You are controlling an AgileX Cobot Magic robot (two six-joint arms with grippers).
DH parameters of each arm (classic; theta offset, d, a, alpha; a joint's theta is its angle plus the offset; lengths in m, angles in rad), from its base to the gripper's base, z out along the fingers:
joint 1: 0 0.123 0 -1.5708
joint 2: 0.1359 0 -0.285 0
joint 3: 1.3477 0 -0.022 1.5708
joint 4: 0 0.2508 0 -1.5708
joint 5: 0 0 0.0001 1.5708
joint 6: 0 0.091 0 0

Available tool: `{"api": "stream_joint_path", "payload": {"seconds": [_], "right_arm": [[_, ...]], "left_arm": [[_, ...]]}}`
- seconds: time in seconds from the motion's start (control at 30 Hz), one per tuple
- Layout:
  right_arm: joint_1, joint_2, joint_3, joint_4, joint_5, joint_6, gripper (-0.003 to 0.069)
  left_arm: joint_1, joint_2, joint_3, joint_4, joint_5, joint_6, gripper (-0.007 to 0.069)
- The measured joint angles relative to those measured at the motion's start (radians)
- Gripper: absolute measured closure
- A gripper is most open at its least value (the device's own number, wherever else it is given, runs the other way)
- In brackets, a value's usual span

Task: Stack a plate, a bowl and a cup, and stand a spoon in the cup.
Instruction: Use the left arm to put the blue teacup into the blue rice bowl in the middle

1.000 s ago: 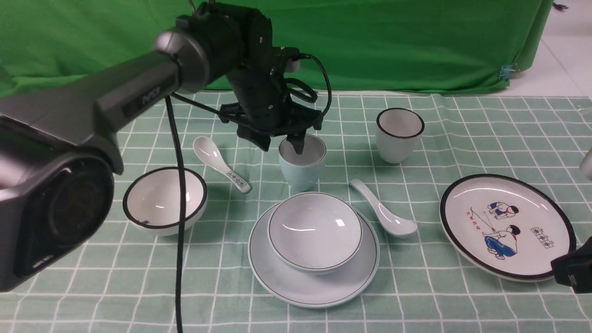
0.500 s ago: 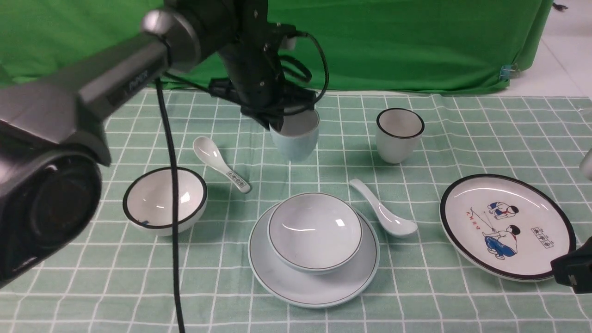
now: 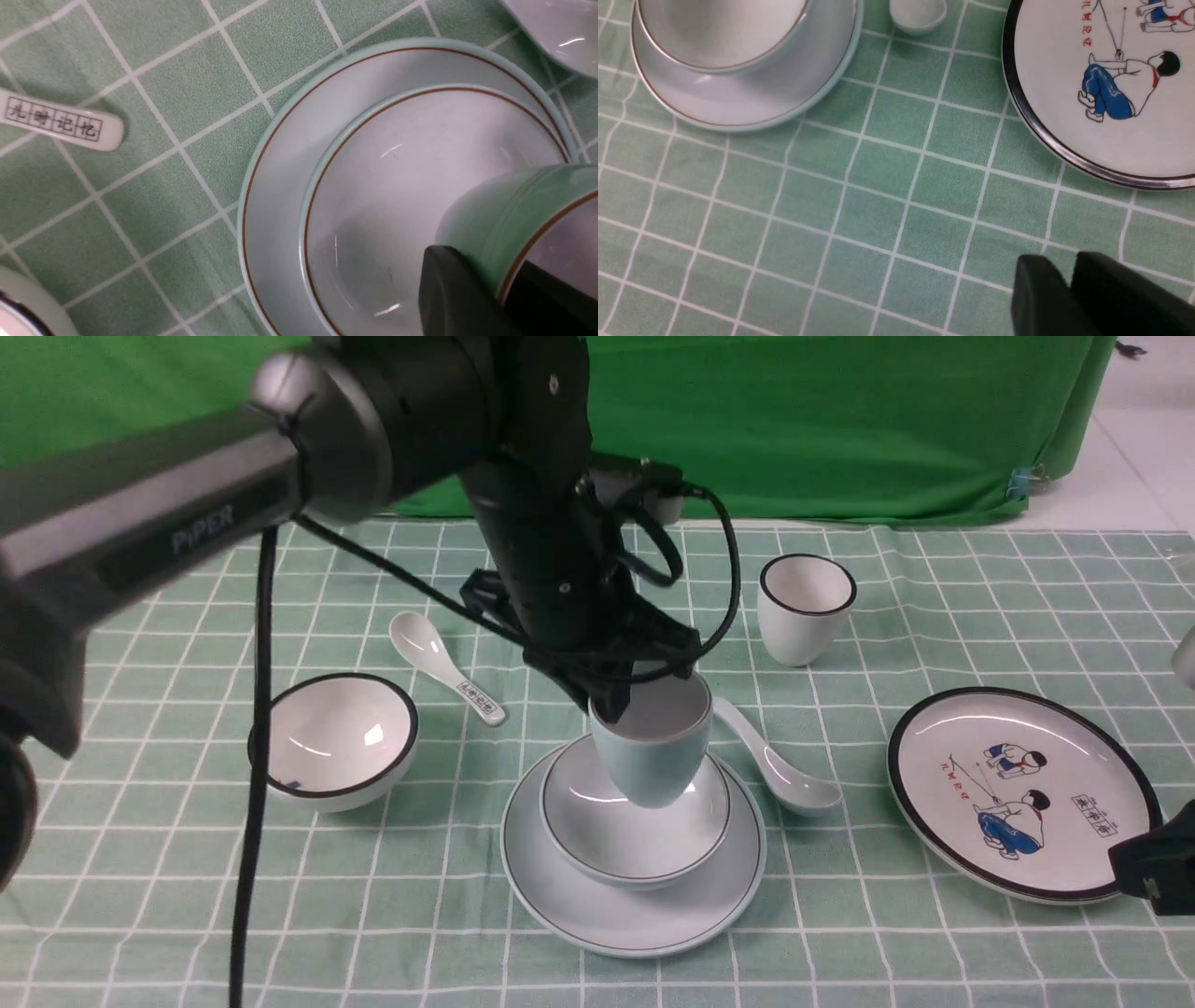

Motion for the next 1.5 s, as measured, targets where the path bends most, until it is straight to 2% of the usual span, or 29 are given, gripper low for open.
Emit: {"api": "stream_joint_path", "payload": {"seconds": [0.27,0.57,0.73,0.87,0.93,1.0,1.03,1.13,1.23,1.27,1.3,1.33,1.37,1.43,1.5], "right_arm": [[0.000,0.000,0.000,0.000,-0.001,0.000,0.0506],[0.000,0.001,0.000,-0.001,-0.029,0.000,0.0498],[0.000,0.001,0.000,-0.001,-0.035,0.000,0.0493],[0.000,0.001,0.000,-0.001,-0.046,0.002,0.0489],[0.000,0.003,-0.002,-0.001,-0.059,0.010,0.0487],[0.000,0.008,-0.009,-0.001,-0.059,0.011,0.0487],[0.000,0.027,-0.029,-0.001,-0.051,0.011,0.0484],[0.000,0.108,-0.128,0.000,0.007,0.007,0.0480],[0.010,0.231,-0.248,0.003,0.054,-0.012,0.0471],[0.017,0.260,-0.284,0.003,0.059,-0.020,0.0467],[0.030,0.309,-0.327,0.001,0.064,-0.033,0.0459],[0.033,0.319,-0.335,0.001,0.065,-0.037,0.0458],[0.063,0.401,-0.402,-0.001,0.067,-0.061,0.0441],[0.111,0.532,-0.496,-0.018,0.068,-0.080,0.0412],[0.129,0.600,-0.542,-0.032,0.068,-0.086,0.0394]], "left_arm": [[0.000,0.000,0.104,0.015,-0.141,0.000,0.0588],[0.001,0.035,0.109,-0.003,-0.138,0.022,0.0582],[0.001,0.051,0.109,-0.003,-0.127,0.023,0.0542],[0.001,0.050,0.109,-0.004,-0.127,0.023,0.0448],[0.001,0.034,0.108,0.003,-0.126,0.022,0.0348],[0.001,0.023,0.101,0.004,-0.123,0.021,0.0307],[0.001,0.008,0.087,0.005,-0.115,0.020,0.0244],[0.001,-0.044,0.048,0.023,-0.080,0.000,0.0172],[0.001,-0.116,0.039,0.051,-0.035,-0.018,0.0214],[0.001,-0.139,0.039,0.061,-0.008,-0.023,0.0263],[0.001,-0.175,0.046,0.077,0.021,-0.027,0.0344],[0.001,-0.182,0.048,0.077,0.025,-0.028,0.0344],[0.001,-0.232,0.075,0.092,0.038,-0.033,0.0456],[0.001,-0.323,0.152,0.111,0.029,-0.059,0.0573],[0.001,-0.386,0.218,0.112,0.010,-0.073,0.0596]]}}
